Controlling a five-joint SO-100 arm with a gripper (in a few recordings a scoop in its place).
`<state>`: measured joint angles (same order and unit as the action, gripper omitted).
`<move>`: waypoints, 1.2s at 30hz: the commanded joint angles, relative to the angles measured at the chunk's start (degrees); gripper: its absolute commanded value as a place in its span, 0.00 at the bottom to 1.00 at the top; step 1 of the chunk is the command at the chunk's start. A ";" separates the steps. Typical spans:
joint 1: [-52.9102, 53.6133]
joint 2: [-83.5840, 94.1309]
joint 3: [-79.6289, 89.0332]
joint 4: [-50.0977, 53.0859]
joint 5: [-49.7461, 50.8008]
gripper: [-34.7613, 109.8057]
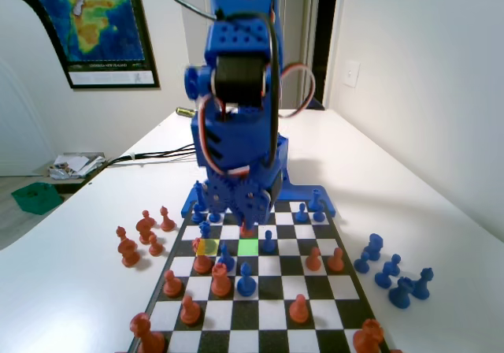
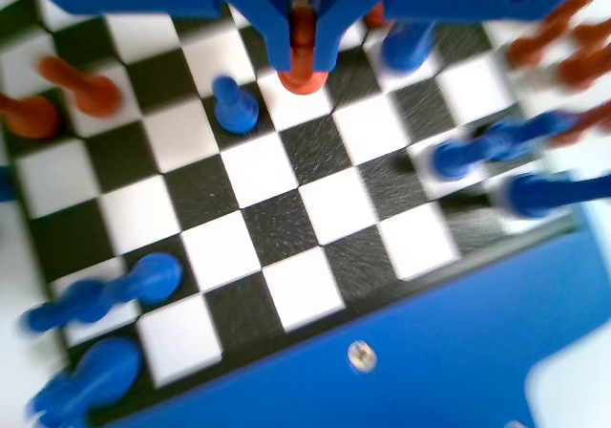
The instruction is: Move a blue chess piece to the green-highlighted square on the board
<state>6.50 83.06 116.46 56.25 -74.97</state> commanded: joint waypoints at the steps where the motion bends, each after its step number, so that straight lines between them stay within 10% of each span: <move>1: 3.43 7.47 -5.36 6.86 -1.76 0.25; 36: 27.51 -32.34 -43.68 10.46 -7.21 0.25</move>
<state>32.61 50.36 75.32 68.47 -81.74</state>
